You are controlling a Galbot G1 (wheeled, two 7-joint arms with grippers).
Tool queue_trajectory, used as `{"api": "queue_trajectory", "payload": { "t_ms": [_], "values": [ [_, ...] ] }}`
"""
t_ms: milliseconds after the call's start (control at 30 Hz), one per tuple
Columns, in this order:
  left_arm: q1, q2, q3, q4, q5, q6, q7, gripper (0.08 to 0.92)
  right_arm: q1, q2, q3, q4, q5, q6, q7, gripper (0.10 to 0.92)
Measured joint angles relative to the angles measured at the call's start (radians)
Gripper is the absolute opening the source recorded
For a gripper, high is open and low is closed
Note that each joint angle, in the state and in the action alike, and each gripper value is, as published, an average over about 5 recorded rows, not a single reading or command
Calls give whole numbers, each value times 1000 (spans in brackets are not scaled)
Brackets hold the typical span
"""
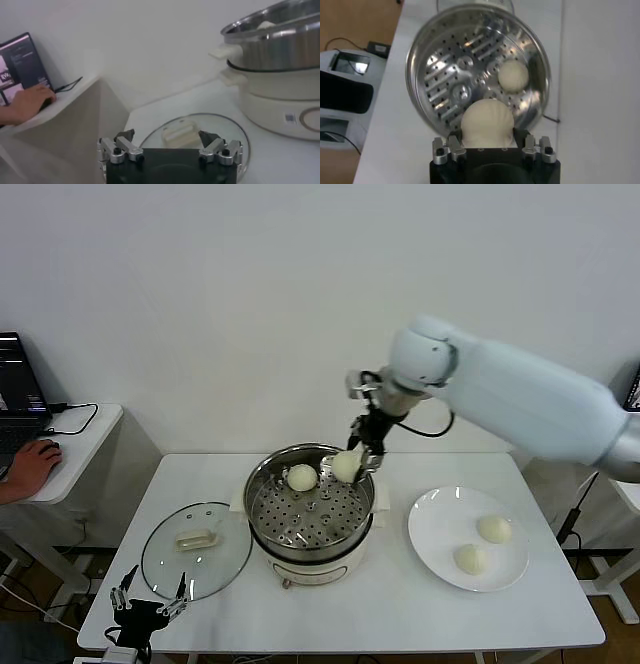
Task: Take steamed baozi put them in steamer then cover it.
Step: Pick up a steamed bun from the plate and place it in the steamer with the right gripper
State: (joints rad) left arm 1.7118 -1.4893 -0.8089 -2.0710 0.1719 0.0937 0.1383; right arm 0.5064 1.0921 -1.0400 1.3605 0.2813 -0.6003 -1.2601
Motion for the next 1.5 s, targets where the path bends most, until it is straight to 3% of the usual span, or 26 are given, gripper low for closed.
{"api": "queue_trajectory", "payload": {
  "t_ms": [767,1500],
  "values": [
    [11,-36,9,-30,-20,3,0,823,-141,315,-8,-272,-81,-2,71,636],
    [15,-36,14,-32,-21,3,1,823,-179,420,-8,-367,-114,4,84,643]
  ]
}}
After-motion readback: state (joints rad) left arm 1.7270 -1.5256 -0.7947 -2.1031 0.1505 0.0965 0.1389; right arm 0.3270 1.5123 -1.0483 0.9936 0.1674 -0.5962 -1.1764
